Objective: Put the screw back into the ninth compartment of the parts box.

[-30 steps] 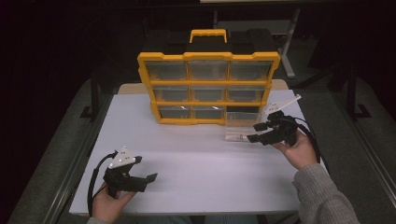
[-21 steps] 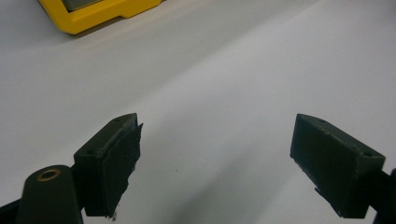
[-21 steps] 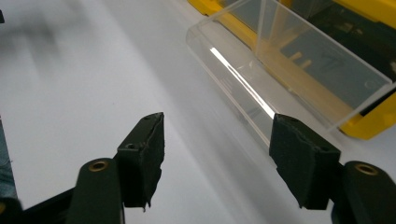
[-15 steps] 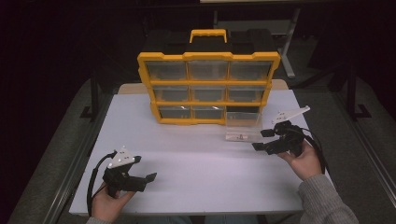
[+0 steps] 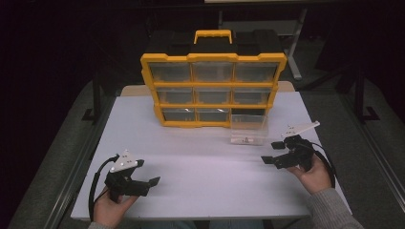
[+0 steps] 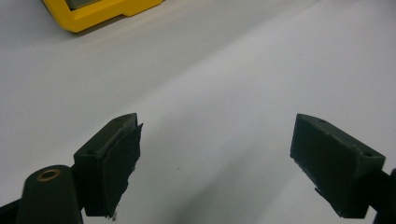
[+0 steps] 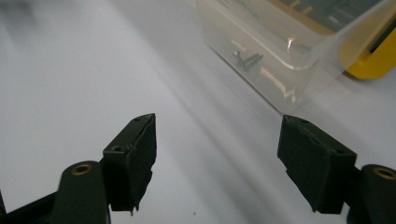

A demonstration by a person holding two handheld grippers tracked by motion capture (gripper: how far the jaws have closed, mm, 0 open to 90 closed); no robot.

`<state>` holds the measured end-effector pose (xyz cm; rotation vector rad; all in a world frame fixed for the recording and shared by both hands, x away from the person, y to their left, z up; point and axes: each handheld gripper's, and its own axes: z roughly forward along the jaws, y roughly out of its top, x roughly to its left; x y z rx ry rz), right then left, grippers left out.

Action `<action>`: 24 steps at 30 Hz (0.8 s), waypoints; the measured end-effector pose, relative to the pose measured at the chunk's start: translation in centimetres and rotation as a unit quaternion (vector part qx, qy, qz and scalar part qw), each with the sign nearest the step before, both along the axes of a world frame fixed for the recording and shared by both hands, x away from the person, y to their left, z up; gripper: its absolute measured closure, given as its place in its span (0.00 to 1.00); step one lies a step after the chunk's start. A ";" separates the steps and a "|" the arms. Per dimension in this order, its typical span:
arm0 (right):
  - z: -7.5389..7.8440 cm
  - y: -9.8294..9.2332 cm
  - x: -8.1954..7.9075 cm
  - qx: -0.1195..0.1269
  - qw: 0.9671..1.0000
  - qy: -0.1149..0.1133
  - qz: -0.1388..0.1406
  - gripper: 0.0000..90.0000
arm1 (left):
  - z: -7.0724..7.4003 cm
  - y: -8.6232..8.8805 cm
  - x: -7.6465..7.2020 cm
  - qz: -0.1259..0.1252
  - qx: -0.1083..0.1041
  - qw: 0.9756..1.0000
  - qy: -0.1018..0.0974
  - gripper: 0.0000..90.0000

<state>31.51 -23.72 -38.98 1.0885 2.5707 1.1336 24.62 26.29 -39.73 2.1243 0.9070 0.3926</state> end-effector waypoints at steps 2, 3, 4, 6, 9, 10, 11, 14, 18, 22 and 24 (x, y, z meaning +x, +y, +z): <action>-0.4 -0.2 -0.1 -0.001 1.000 -0.001 -0.001 0.29 | 0.0 0.1 0.0 -0.002 0.005 1.000 0.001 0.17; -0.5 -0.2 -0.3 -0.001 1.000 0.002 -0.004 0.28 | 0.0 0.1 0.0 -0.001 0.004 1.000 0.002 0.17; -0.7 -0.3 -0.4 -0.003 1.000 0.003 -0.004 0.28 | -0.1 0.1 0.0 0.001 0.002 1.000 0.003 0.17; -0.9 -0.4 -0.6 -0.001 1.000 0.004 -0.006 0.28 | 0.0 0.2 0.0 -0.002 0.004 1.000 -0.001 0.17; -1.3 -0.7 -0.9 -0.001 1.000 0.005 -0.010 0.26 | -0.1 0.1 -0.1 0.003 0.000 1.000 0.003 0.17; -1.4 -0.7 -0.9 0.000 1.000 0.004 -0.010 0.26 | -0.1 0.1 -0.1 0.004 -0.002 1.000 0.003 0.17; -1.6 -0.8 -1.0 0.000 1.000 0.006 -0.013 0.25 | -0.1 0.2 -0.1 0.003 0.002 1.000 0.003 0.17; -2.0 -1.1 -1.4 0.002 1.000 0.010 -0.017 0.25 | -0.1 0.3 -0.2 0.004 0.004 1.000 0.002 0.17; -2.5 -1.5 -1.9 0.005 1.000 0.010 -0.020 0.24 | -0.3 0.3 -0.2 0.004 0.002 1.000 0.004 0.17; -2.8 -1.9 -2.4 0.012 1.000 0.007 -0.028 0.24 | -0.3 0.3 -0.3 0.004 0.008 1.000 0.004 0.17; -2.9 -2.0 -2.7 0.015 0.999 0.009 -0.030 0.24 | -0.4 0.4 -0.4 0.004 0.010 1.000 0.007 0.18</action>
